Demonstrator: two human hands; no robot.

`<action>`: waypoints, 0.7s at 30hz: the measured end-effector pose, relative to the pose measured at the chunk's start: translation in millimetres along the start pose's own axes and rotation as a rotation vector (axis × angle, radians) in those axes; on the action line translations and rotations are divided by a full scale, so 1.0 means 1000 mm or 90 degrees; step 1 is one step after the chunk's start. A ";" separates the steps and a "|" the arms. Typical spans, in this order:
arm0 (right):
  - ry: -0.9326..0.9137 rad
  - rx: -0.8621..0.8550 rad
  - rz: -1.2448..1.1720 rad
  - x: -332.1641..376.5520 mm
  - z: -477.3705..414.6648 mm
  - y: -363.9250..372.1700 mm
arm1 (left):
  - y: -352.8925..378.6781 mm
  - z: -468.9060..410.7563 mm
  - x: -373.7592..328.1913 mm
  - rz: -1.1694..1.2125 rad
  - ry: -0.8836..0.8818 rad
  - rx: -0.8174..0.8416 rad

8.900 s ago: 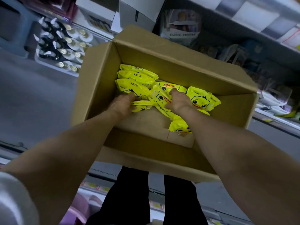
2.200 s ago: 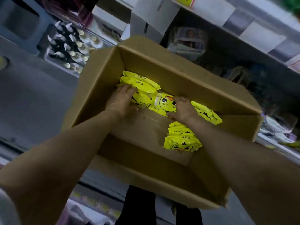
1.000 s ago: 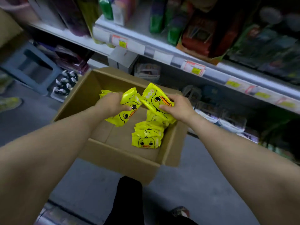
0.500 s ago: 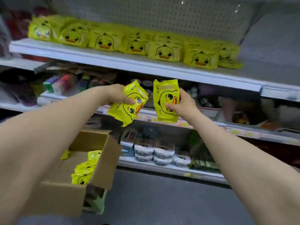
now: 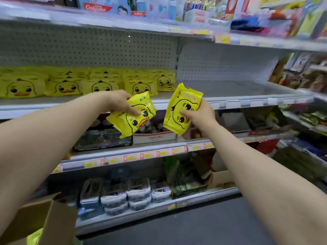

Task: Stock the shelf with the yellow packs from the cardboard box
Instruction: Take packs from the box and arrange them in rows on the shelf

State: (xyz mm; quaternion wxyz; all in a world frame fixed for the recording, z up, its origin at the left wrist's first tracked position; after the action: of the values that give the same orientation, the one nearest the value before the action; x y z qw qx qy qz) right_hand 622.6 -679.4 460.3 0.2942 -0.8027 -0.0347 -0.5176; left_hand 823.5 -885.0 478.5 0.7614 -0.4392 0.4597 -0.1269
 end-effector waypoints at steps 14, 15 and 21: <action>0.053 -0.134 0.065 -0.042 -0.158 -0.057 | -0.021 -0.184 -0.094 -0.154 0.074 0.014; 0.059 -0.141 0.060 -0.044 -0.170 -0.056 | -0.026 -0.197 -0.098 -0.178 0.073 0.016; 0.041 -0.194 -0.020 -0.052 -0.224 -0.051 | -0.034 -0.257 -0.108 -0.258 0.025 0.049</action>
State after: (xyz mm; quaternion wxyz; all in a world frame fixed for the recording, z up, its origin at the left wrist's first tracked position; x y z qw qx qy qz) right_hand 398.6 -738.4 503.6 0.1616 -0.8205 0.0409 -0.5468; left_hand 563.5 -982.2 519.9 0.7274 -0.4905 0.3719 -0.3034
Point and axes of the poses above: each hand's wrist, its own z-axis away from the middle knuckle, its own y-axis out of the palm, x = y × z, the point moved 9 cm from there along -z, towards the middle knuckle, and after that the axes turned 1 degree about y, right-handed, at the moved point
